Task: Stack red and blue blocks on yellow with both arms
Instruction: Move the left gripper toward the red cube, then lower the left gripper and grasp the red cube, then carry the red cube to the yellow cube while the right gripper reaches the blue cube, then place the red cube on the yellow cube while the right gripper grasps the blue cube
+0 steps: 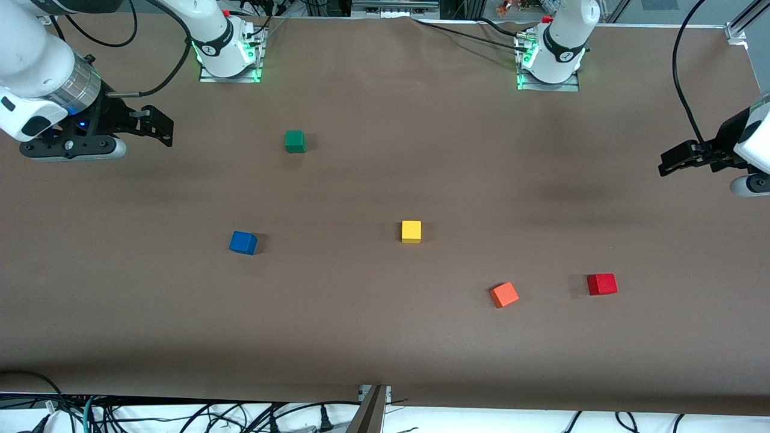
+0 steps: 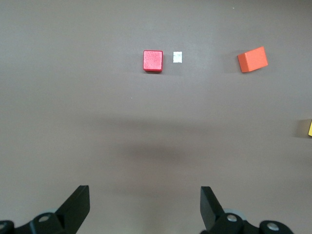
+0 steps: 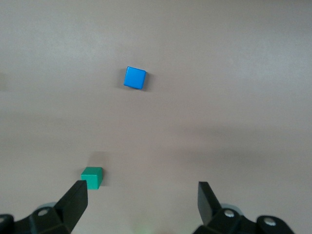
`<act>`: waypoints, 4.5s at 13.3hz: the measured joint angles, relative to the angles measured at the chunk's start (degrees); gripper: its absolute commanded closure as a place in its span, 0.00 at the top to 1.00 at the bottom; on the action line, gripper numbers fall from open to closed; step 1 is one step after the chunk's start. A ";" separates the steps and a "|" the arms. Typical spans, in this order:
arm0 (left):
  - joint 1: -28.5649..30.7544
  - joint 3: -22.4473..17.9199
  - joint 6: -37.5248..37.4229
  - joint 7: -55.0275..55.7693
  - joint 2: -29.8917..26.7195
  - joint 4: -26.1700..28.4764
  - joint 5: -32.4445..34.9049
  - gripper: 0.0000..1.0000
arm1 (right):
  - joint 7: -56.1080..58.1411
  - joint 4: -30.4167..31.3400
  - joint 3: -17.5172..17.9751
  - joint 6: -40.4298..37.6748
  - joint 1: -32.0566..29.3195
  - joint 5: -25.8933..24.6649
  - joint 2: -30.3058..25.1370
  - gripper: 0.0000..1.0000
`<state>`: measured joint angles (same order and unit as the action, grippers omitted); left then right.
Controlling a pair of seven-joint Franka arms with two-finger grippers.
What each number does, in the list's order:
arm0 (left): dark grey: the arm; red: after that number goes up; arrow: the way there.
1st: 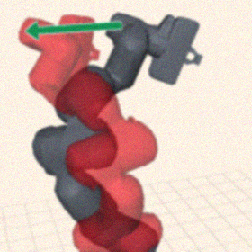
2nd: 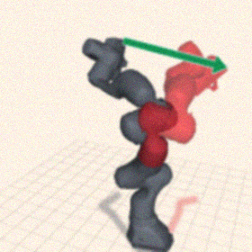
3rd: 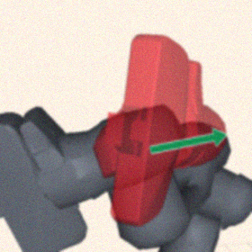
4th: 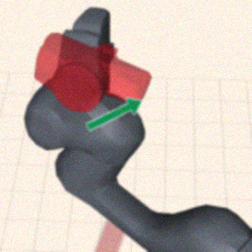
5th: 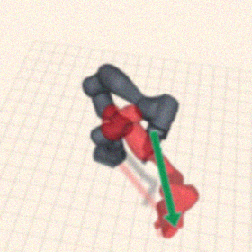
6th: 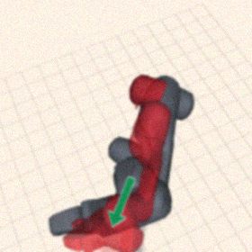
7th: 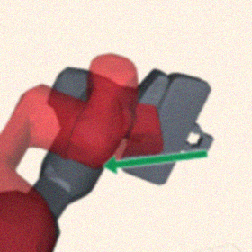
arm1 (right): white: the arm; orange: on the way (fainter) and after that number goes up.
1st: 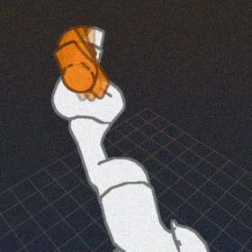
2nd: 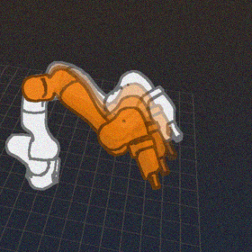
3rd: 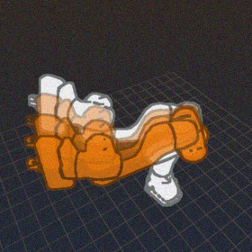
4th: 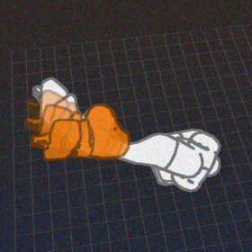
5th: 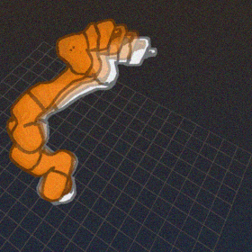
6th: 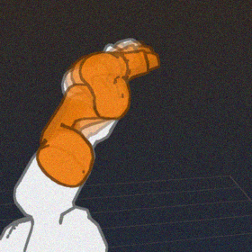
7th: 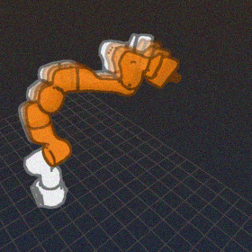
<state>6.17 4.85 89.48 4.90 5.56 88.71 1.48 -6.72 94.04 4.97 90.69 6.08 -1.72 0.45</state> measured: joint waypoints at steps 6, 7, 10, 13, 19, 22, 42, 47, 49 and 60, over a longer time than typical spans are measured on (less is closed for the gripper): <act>0.49 -0.66 -0.22 -0.03 4.11 -3.25 0.00 1.00 | 0.00 -0.01 0.01 0.00 0.00 0.00 0.00 1.00; 0.79 -0.71 0.18 -0.05 6.13 -3.89 0.00 1.00 | 0.00 0.00 0.01 0.00 0.00 0.00 0.00 1.00; 0.97 -0.68 8.36 -0.09 14.15 -4.38 0.02 1.00 | 0.00 -0.03 0.02 0.00 0.00 0.00 -0.01 1.00; 0.68 -0.44 16.92 -0.09 21.79 -4.49 0.04 1.00 | 0.00 -0.03 0.02 0.00 0.00 0.00 -0.01 1.00; 1.13 -0.49 37.69 -1.08 35.61 -2.10 0.08 1.00 | 0.00 -0.05 0.03 0.00 0.00 0.00 -0.01 1.00; 1.12 -0.48 44.01 -1.65 37.75 0.22 0.09 1.00 | 0.00 -0.05 0.03 0.00 0.00 0.00 -0.01 1.00; -23.92 1.06 32.09 15.03 34.31 -10.40 0.08 0.00 | -0.10 -0.29 0.16 2.92 0.01 0.12 0.84 1.00; -31.98 0.77 32.08 23.13 37.22 -10.42 0.08 0.00 | -0.25 -1.10 0.22 3.55 0.02 0.07 8.33 1.00; -34.15 0.70 32.08 23.95 37.36 -10.46 0.08 0.00 | -0.25 -1.22 0.26 3.58 0.06 -0.07 12.49 1.00; -39.82 0.06 32.08 26.53 40.09 -10.74 0.08 0.99 | -2.78 -7.11 0.01 24.23 -0.37 1.20 36.09 1.00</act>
<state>-33.64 4.91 121.56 31.42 45.65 77.96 1.57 -9.50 86.94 4.98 114.92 5.71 -0.52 36.54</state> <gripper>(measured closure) 0.441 0.000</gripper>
